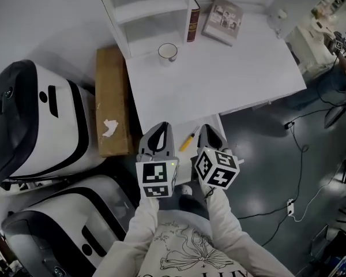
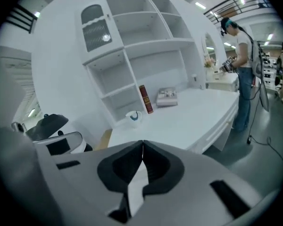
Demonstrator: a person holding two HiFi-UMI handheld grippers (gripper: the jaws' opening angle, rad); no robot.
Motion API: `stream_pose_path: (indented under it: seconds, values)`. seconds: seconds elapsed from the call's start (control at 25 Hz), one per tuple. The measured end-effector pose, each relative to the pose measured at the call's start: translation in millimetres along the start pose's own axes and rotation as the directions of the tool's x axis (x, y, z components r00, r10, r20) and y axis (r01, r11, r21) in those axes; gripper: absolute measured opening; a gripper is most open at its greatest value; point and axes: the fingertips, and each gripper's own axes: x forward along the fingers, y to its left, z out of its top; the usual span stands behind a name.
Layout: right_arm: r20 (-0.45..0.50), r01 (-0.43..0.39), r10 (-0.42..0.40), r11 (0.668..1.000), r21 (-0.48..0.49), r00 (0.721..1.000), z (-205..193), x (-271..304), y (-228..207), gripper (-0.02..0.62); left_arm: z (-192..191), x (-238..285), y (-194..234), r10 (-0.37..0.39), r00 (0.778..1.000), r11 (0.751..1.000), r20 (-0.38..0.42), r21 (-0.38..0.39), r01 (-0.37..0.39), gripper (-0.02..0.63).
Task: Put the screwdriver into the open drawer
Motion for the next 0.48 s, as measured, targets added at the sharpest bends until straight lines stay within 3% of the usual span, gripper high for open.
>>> stream_pose_path:
  seconds: [0.2, 0.48]
  values:
    - [0.128, -0.026, 0.042, 0.992, -0.127, 0.991, 43.0, -25.3, 27.7, 0.003, 34.0, -17.4, 3.1, 0.013, 0.996, 1.0, 0.087, 0.011, -0.014, 0.009]
    - [0.219, -0.049, 0.09, 0.981, -0.185, 0.972, 74.0, -66.0, 48.9, 0.003, 66.7, -48.4, 0.1, 0.033, 0.987, 0.999, 0.155, 0.032, -0.038, 0.009]
